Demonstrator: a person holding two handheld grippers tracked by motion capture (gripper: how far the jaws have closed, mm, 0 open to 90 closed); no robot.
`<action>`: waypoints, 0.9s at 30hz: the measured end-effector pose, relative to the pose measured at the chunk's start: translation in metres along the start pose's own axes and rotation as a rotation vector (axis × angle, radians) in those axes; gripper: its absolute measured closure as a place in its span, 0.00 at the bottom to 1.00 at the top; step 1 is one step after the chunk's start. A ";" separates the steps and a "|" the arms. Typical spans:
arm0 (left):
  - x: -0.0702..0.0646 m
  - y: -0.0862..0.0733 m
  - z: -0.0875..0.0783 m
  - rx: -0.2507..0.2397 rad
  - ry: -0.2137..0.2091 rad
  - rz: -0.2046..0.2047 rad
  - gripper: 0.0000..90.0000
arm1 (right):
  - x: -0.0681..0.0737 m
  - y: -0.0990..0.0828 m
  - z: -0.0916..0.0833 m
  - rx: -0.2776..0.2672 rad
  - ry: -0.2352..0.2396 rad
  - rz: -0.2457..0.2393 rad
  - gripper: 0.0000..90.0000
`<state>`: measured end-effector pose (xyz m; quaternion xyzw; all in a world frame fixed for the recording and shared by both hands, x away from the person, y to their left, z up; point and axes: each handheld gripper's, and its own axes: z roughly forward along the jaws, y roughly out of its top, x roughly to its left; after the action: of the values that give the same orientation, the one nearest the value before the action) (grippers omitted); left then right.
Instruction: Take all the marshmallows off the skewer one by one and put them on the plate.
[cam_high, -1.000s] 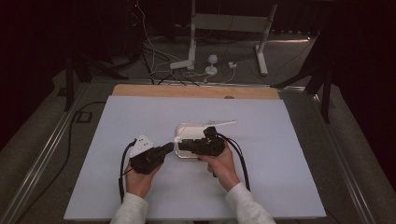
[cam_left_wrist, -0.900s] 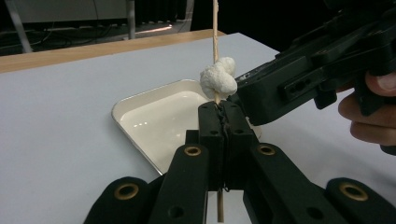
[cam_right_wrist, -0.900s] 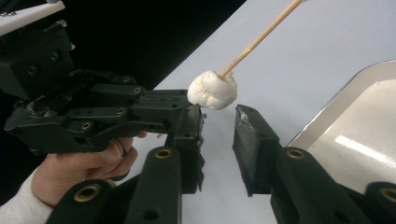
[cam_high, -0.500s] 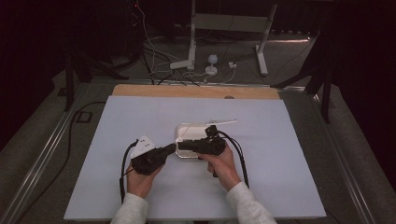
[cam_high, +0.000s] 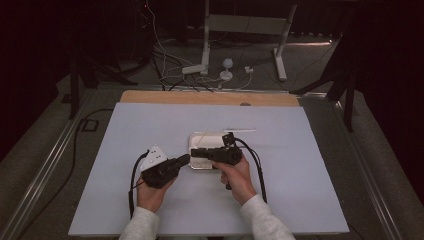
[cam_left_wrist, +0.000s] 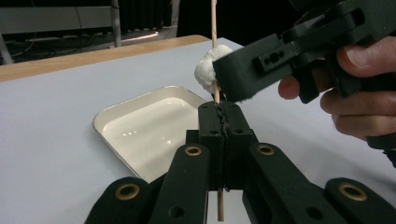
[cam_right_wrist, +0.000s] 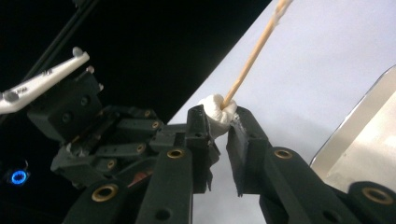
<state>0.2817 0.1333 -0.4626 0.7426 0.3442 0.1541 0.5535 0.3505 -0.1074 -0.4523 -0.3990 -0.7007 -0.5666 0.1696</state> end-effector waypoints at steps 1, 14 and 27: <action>0.000 0.000 0.000 -0.001 0.001 0.000 1.00 | 0.001 0.000 0.000 -0.013 -0.004 0.002 0.88; -0.003 0.003 -0.001 0.019 0.020 0.030 1.00 | 0.006 0.003 -0.005 -0.107 -0.032 0.011 0.91; -0.003 0.001 -0.002 0.005 0.036 0.019 1.00 | 0.004 0.001 -0.002 -0.056 0.018 0.002 0.77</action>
<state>0.2787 0.1327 -0.4603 0.7444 0.3474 0.1721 0.5436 0.3479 -0.1075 -0.4482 -0.3990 -0.6826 -0.5895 0.1652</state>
